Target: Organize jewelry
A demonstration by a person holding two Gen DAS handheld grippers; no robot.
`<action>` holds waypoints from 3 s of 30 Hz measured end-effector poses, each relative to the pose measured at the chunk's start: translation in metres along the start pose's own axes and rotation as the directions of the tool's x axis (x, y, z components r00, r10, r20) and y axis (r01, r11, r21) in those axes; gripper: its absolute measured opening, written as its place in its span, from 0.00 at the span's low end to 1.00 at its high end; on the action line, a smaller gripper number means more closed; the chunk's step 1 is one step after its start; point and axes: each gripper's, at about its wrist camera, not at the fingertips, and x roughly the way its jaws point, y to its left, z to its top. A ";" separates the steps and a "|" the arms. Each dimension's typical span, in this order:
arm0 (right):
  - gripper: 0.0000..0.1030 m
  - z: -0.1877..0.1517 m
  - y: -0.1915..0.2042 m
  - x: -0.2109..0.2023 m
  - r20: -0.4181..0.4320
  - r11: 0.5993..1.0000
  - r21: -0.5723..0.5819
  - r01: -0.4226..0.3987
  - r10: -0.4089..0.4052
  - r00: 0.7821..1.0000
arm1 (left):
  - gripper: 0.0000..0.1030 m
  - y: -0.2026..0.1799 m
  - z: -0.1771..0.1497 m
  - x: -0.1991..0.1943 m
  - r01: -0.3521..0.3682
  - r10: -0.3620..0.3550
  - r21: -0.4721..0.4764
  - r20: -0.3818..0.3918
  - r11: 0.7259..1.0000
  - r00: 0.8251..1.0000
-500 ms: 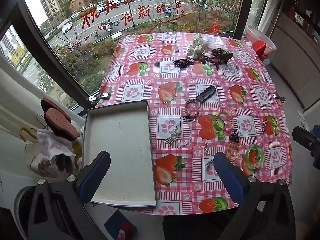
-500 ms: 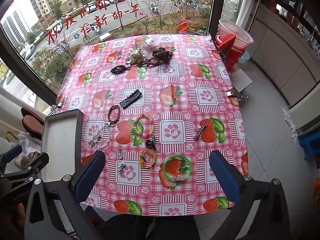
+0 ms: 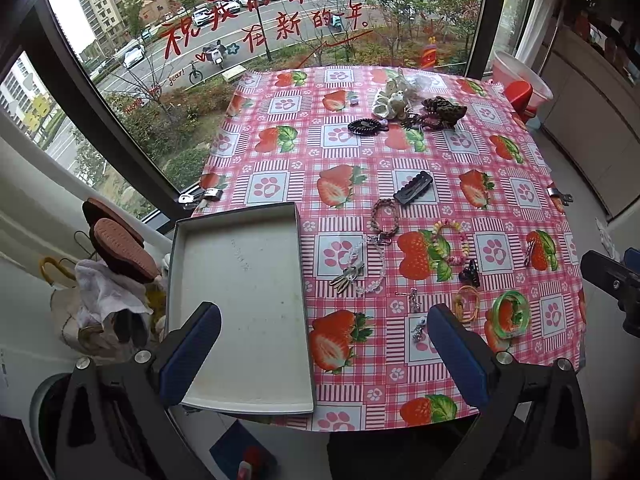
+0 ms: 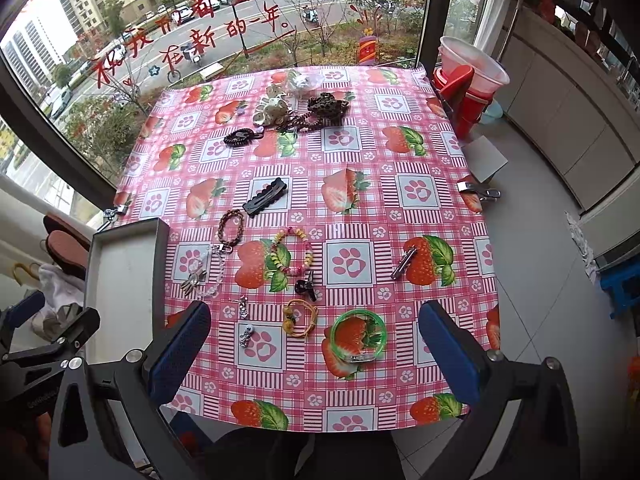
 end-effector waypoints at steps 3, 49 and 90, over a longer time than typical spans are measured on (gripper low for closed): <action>1.00 -0.001 0.005 0.003 -0.001 1.000 -0.002 -0.001 0.001 1.000 | 1.00 0.000 0.000 0.000 0.001 -0.001 0.000 0.000 1.000 1.000; 1.00 0.001 0.013 0.006 -0.007 1.000 -0.008 -0.015 0.015 1.000 | 1.00 0.004 -0.002 0.000 0.001 -0.001 -0.002 -0.008 1.000 1.000; 1.00 -0.002 0.015 0.010 -0.023 1.000 -0.002 -0.013 0.013 1.000 | 1.00 0.003 -0.005 0.015 0.002 -0.001 0.009 -0.037 1.000 0.999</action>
